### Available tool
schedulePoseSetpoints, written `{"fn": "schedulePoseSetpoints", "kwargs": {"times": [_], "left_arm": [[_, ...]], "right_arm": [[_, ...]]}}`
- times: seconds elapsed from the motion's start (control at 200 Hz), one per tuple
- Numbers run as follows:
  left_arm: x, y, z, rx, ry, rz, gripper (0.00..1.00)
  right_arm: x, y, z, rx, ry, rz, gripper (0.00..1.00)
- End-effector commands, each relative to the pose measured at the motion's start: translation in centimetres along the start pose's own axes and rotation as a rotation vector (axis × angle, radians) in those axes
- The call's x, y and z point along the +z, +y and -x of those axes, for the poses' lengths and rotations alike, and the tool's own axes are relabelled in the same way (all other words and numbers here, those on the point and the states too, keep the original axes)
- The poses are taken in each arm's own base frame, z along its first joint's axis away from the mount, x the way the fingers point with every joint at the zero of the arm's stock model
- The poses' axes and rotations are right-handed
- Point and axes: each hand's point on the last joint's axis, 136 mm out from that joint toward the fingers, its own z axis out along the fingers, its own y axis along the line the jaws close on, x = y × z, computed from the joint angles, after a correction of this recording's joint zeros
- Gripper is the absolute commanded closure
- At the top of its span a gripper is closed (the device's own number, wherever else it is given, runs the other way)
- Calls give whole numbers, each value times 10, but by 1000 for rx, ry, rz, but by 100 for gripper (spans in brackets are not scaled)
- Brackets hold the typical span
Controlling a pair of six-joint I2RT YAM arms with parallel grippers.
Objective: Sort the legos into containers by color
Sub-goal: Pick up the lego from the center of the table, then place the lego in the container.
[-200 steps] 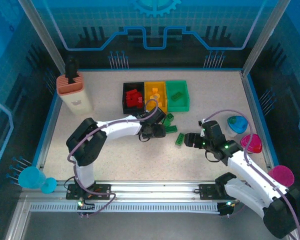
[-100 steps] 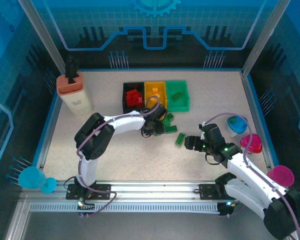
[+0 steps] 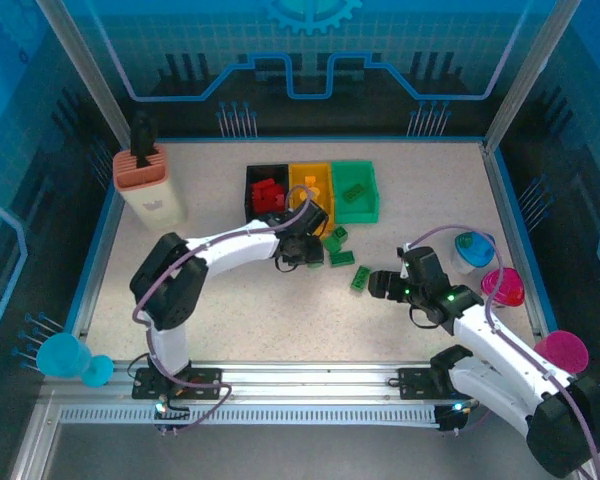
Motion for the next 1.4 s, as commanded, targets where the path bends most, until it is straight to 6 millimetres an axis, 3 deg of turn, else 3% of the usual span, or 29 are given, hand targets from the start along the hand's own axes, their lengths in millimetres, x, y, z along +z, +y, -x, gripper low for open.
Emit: {"fn": "schedulePoseSetpoints", "kwargs": {"times": [0.0,0.255,0.535,0.78,1.116,1.186,1.256,1.311,1.396], "left_arm": [[-35,-25,21,27,-53,-90,69],[-66,-77,71,77,-140,-243,68],[-55,-113,127,103,-158,-289,68],[-31,-115,166,62,-174,-300,68],[-4,-111,193,7,-167,-357,66],[0,-112,197,-3,-162,-368,57],[0,-113,200,-7,-156,-377,26],[-3,-114,201,-7,-158,-381,14],[-17,-117,199,0,-157,-399,10]], "right_arm": [[-2,6,5,-5,-11,21,18],[-7,4,-4,-7,19,25,17],[-20,0,-19,-22,44,42,17],[-29,7,-27,-3,54,95,18],[-35,7,-31,19,43,115,19],[-35,8,-31,22,45,118,19],[-35,8,-31,24,46,120,19],[-36,8,-31,23,46,118,19],[-36,7,-32,25,49,112,20]]}}
